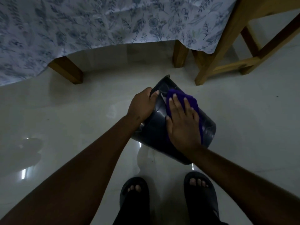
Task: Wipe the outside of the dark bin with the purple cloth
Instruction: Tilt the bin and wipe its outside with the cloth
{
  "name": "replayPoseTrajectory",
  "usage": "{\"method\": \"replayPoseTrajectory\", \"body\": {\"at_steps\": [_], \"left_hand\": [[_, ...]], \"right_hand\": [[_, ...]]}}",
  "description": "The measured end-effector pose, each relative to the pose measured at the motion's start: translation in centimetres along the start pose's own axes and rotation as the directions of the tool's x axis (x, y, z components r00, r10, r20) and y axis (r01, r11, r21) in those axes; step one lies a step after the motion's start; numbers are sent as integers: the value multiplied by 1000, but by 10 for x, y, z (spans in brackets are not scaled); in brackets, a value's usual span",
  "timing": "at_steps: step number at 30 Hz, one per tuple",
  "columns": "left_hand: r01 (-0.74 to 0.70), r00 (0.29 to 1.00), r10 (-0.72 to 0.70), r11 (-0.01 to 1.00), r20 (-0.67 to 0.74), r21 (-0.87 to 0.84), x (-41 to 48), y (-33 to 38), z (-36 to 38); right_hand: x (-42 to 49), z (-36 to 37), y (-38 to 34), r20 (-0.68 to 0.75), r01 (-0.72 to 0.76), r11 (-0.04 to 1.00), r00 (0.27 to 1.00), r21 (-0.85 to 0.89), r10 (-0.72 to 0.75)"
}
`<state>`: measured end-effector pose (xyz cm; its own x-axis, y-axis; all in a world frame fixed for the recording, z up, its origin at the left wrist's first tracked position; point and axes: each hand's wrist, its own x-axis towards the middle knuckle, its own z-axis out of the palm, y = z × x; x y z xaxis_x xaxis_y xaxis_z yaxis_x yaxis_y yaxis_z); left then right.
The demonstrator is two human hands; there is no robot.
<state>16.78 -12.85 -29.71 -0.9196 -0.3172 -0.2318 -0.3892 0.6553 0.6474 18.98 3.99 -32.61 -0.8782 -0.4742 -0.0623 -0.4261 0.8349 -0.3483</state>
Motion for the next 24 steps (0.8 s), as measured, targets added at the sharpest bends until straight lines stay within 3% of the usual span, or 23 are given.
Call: {"method": "replayPoseTrajectory", "body": {"at_steps": [3, 6, 8, 11, 15, 17, 19, 21, 24], "left_hand": [[10, 1000, -11, 996, -13, -85, -7, 2, -1], [6, 999, -10, 995, -40, -104, -17, -1, -4], [10, 998, -14, 997, -55, -75, -24, -9, -4], [8, 999, -11, 999, -52, -48, -30, -24, -3], [14, 998, -20, 996, -65, -92, -36, -27, -2], [-14, 995, 5, 996, -97, -92, -39, -23, -2], [-25, 993, 15, 996, -113, -90, -43, -21, -3], [-34, 992, 24, 996, -126, -77, -46, -17, -6], [-21, 991, 17, 1000, -133, -24, -48, -16, -12]], "right_hand": [[39, -8, 18, 22, -77, 993, 997, 93, 75], [64, -17, 39, 172, -268, 914, 959, 305, 224], [53, -19, 36, 208, -311, 908, 943, 280, 259], [1, -6, 7, 79, -136, 991, 988, 17, 134], [2, -4, 1, 7, -46, 999, 999, -17, 46], [36, -5, 15, 51, -153, 985, 987, 78, 150], [66, -10, 32, 204, -299, 918, 946, 259, 250], [75, -13, 44, 327, -424, 845, 889, 326, 320], [56, -20, 45, 325, -446, 827, 882, 343, 341]]}}
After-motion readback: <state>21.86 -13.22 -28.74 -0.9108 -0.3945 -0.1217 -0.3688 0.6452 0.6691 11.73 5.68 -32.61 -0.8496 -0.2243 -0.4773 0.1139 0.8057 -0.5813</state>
